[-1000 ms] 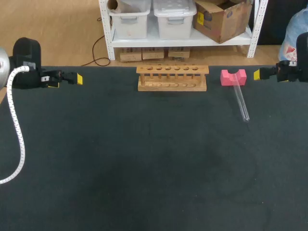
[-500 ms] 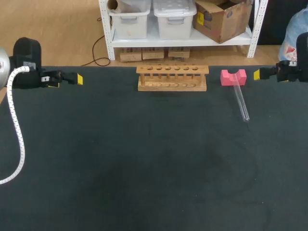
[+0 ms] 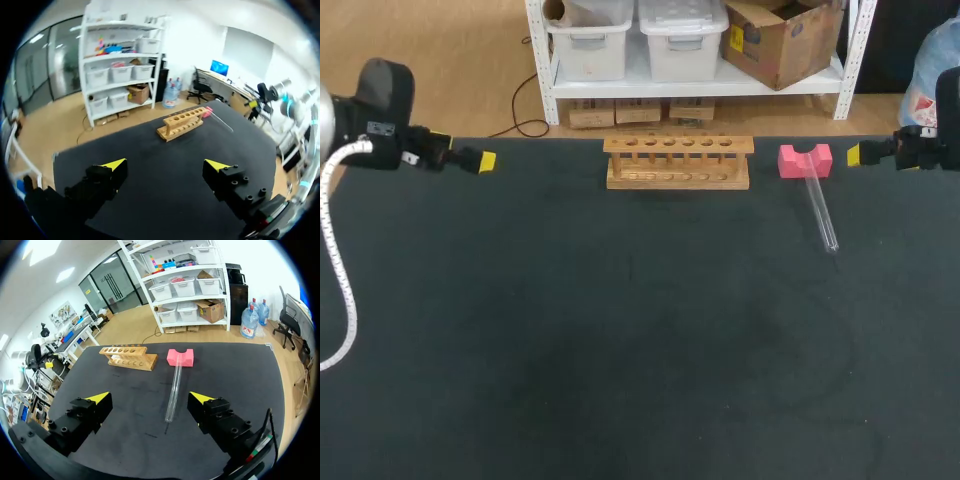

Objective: Grasp the test tube, adjust it, and insert it.

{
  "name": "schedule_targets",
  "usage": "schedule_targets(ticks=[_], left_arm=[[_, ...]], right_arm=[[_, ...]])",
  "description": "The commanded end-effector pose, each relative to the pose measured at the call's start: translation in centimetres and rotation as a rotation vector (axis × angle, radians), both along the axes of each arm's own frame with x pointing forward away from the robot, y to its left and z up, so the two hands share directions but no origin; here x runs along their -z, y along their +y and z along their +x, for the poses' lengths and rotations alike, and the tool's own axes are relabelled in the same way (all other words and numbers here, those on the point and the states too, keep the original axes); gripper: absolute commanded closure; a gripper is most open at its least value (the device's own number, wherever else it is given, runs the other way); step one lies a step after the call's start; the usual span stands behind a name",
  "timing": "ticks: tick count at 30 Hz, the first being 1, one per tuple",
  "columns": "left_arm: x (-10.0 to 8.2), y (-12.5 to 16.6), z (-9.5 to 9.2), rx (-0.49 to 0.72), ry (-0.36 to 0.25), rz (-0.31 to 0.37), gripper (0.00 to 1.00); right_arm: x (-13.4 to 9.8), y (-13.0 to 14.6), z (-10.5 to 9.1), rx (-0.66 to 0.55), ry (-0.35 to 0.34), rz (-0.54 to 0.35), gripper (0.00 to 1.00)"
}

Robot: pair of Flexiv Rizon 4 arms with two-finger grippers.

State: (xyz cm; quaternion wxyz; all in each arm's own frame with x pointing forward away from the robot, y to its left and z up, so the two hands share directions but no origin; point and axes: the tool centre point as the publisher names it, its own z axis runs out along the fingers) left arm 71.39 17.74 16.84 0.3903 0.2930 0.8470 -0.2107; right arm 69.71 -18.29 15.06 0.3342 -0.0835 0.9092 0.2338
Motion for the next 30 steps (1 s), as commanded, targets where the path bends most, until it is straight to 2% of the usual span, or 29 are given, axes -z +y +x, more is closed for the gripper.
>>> schedule_targets(ticks=[1,3,8,11,17,21,30], left_arm=[[0.9,0.2,1.7,0.3,-0.168,-0.097,0.0],[1.2,0.2,2.6,0.356,-0.217,-0.084,0.0],[2.0,0.1,5.1,0.472,-0.252,-0.055,0.0],[2.3,-0.1,6.4,0.54,-0.26,-0.061,0.0],[2.8,-0.8,8.6,0.652,-0.268,-0.109,0.0],[3.5,-1.8,9.8,0.704,-0.271,-0.118,0.0],[5.3,-4.6,11.6,0.75,-0.231,-0.124,0.0]], right_arm=[[0.0,0.0,0.0,0.001,-0.001,-0.002,0.0],[0.0,0.0,0.0,0.001,-0.001,-0.002,0.0],[0.0,0.0,0.0,0.001,-0.001,-0.002,0.0],[0.0,0.0,0.0,0.001,-0.001,-0.002,0.0],[0.0,0.0,0.0,0.001,-0.001,-0.002,0.0],[0.0,0.0,0.0,0.001,-0.001,-0.002,0.0],[0.0,0.0,0.0,0.001,-0.001,-0.002,0.0]])
